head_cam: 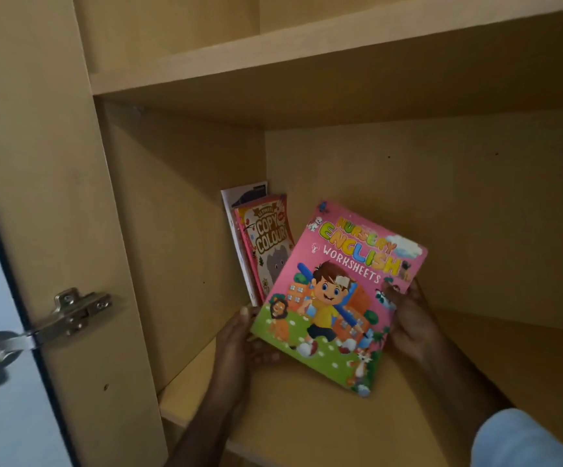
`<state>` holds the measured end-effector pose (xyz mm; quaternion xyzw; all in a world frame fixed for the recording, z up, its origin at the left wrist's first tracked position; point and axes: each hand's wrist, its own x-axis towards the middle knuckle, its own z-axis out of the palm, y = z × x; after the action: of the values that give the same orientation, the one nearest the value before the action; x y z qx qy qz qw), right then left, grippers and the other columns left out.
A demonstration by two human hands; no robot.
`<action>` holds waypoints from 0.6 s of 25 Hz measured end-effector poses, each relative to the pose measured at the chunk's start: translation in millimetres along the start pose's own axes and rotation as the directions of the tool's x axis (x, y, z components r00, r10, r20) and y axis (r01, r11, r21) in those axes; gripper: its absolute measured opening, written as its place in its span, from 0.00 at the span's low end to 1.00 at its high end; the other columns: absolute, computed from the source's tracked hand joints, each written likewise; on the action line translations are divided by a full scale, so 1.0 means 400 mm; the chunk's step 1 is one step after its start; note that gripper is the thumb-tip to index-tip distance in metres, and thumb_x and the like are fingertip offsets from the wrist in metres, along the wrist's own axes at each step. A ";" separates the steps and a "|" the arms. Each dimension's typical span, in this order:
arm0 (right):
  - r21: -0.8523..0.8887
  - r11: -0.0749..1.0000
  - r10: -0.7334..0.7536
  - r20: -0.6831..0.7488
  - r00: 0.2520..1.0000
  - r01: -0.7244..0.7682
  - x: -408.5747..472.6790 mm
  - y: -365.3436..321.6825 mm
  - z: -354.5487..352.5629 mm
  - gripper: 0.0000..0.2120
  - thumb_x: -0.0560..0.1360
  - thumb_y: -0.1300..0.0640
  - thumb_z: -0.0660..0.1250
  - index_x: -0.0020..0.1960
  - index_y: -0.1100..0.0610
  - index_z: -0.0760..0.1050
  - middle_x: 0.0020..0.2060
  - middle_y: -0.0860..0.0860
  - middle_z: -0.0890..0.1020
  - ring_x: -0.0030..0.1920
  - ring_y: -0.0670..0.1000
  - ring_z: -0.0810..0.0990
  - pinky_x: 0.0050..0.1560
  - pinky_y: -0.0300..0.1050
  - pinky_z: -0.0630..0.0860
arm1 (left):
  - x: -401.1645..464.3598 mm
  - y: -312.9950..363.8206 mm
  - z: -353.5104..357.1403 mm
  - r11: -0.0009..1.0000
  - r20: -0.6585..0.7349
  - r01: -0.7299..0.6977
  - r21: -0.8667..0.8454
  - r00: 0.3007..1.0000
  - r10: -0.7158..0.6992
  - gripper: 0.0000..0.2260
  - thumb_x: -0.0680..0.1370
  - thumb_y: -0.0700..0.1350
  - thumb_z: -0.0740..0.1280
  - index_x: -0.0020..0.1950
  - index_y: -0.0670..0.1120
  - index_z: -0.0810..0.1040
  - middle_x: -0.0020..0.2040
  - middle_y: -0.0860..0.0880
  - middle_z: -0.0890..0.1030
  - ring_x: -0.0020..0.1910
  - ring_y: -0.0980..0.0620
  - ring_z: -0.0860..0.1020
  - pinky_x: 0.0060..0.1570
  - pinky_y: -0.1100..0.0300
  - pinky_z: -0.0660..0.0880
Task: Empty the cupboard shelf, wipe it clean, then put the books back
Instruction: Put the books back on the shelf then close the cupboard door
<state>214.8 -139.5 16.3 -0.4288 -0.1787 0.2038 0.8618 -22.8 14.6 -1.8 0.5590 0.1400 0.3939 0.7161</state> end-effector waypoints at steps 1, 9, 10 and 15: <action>-0.053 0.999 -0.010 0.032 0.999 0.011 0.006 -0.024 0.007 0.19 0.80 0.63 0.65 0.69 0.52 0.72 0.59 0.56 0.84 0.51 0.57 0.86 0.49 0.59 0.84 | 0.019 0.020 -0.014 0.989 0.041 -0.043 0.145 0.998 0.038 0.13 0.79 0.51 0.68 0.55 0.42 0.81 0.46 0.42 0.86 0.42 0.46 0.84 0.33 0.56 0.79; -0.433 0.869 -0.151 0.226 0.962 0.239 0.087 -0.086 0.179 0.15 0.80 0.62 0.67 0.64 0.50 0.75 0.56 0.53 0.86 0.52 0.55 0.86 0.47 0.54 0.84 | 0.170 0.077 0.004 0.882 0.096 -0.128 0.453 0.991 0.094 0.11 0.82 0.37 0.64 0.62 0.49 0.75 0.49 0.48 0.85 0.42 0.50 0.86 0.27 0.55 0.79; -0.490 0.824 -0.220 0.187 0.957 0.285 0.109 -0.064 0.198 0.17 0.79 0.63 0.68 0.66 0.50 0.74 0.57 0.52 0.85 0.53 0.55 0.86 0.48 0.53 0.84 | 0.195 0.063 0.003 0.878 0.042 -0.137 0.458 0.990 0.133 0.11 0.82 0.37 0.64 0.62 0.49 0.75 0.51 0.48 0.85 0.43 0.49 0.86 0.29 0.52 0.81; -0.827 0.529 -0.246 0.068 0.967 0.193 0.202 0.140 0.216 0.44 0.62 0.53 0.81 0.73 0.44 0.64 0.65 0.51 0.76 0.59 0.56 0.80 0.59 0.57 0.80 | 0.265 0.008 0.056 0.774 -0.152 -0.159 0.613 0.938 0.313 0.12 0.79 0.37 0.66 0.60 0.50 0.78 0.49 0.51 0.85 0.42 0.50 0.84 0.39 0.49 0.83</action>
<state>230.9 -10.5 30.8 -0.7621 -0.2809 -0.0263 0.5828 59.2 75.8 34.2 0.7142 0.2713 0.4835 0.4272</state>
